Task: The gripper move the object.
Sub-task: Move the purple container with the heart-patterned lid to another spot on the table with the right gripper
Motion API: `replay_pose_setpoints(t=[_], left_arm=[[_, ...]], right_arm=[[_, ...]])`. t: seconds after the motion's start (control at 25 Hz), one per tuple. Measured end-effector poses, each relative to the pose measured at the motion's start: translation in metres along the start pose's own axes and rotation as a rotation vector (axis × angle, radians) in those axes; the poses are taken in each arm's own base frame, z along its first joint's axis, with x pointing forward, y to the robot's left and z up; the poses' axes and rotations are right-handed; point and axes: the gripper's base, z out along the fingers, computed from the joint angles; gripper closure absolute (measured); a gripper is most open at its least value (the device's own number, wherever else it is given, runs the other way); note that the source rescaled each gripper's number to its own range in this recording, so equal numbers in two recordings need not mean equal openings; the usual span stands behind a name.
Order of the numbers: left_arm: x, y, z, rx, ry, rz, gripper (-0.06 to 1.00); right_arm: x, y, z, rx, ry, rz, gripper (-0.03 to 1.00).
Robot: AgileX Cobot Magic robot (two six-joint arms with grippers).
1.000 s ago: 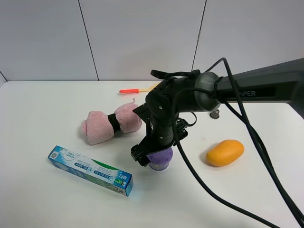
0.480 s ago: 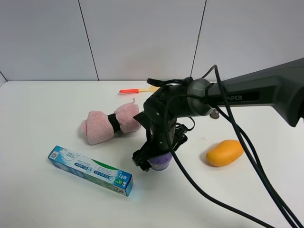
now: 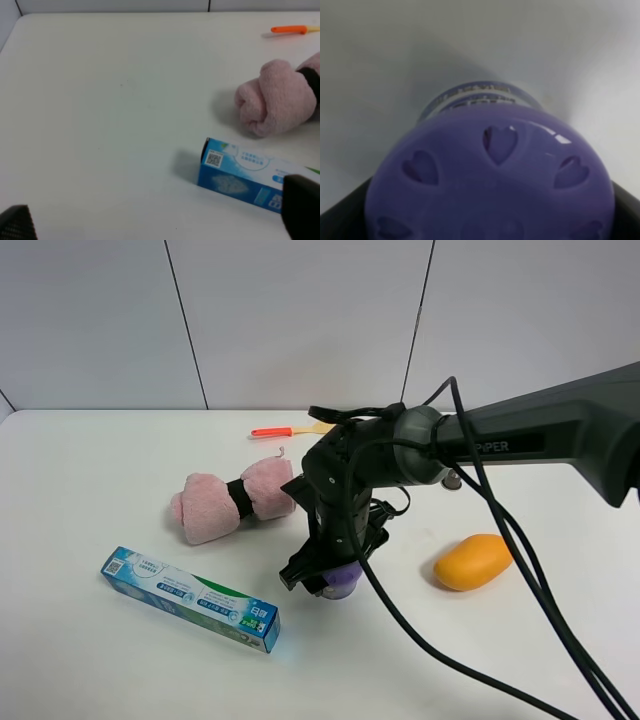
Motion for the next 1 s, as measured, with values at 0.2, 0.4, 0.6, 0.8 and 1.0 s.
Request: replay_pose_setpoints(t=[0.2,0.4,0.6,0.8,1.0], left_arm=[[0.0,0.0,0.0,0.0,0.0,0.0,-0.06],[0.0,0.0,0.0,-0.001,0.0,0.0,-0.06],[0.0,0.0,0.0,-0.001,0.0,0.0,-0.06],[0.0,0.0,0.0,-0.001,0.0,0.0,-0.06],[0.0,0.0,0.0,-0.001,0.0,0.0,-0.06]], right_arm=[[0.007,-0.006,-0.028,0.041,0.019,-0.02,0.96],[0.019,-0.013,-0.087,0.038,-0.062,0.006,0.96],[0.032,-0.031,-0.135,0.026,-0.164,0.135,0.96],[0.04,-0.08,-0.147,0.098,-0.168,0.261,0.96],[0.046,-0.141,-0.146,0.15,-0.2,0.425,0.96]])
